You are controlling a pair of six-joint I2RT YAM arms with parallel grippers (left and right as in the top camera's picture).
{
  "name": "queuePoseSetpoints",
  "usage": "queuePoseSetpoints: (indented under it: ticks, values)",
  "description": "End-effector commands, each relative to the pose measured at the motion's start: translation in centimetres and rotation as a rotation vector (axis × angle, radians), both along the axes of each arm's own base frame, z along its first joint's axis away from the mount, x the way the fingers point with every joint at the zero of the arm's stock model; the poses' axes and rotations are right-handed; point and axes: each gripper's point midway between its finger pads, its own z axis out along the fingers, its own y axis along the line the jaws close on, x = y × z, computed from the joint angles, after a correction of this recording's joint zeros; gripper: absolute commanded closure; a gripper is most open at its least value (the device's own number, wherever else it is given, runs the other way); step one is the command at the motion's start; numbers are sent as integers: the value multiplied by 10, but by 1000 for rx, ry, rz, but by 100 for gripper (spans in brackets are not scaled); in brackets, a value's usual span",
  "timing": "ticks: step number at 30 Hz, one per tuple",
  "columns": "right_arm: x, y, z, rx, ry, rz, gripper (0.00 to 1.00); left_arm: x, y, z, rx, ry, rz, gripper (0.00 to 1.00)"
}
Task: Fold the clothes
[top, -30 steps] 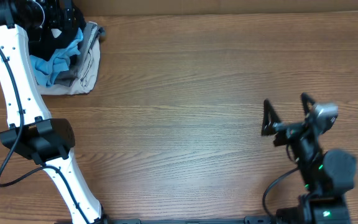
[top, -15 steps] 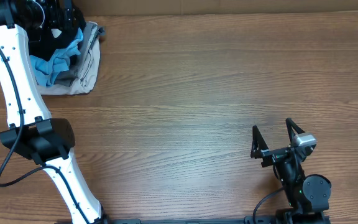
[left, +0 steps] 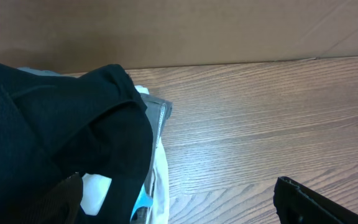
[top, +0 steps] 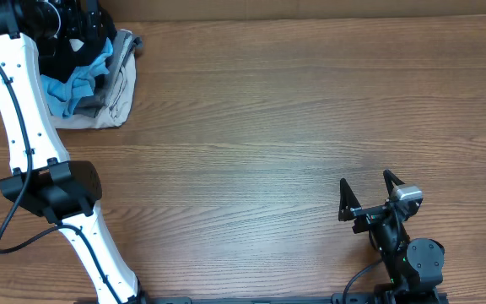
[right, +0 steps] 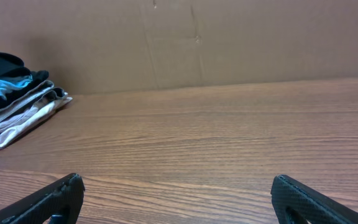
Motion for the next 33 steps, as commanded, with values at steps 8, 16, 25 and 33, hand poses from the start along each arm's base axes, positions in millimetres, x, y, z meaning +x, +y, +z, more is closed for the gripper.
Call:
queuePoseSetpoints:
  ticks: [8,16,25,33]
  values:
    - [0,-1,3,5,-14,-9,0,-2,-4,16,4,-32,2,0]
    - [0,-1,3,5,-14,-9,0,-2,-4,16,4,-32,2,0]
    - [0,-1,3,5,-14,-8,0,-32,-12,65,24,-104,1,0]
    - [0,-1,3,5,-14,-8,0,-134,-40,69,-2,-9,2,0]
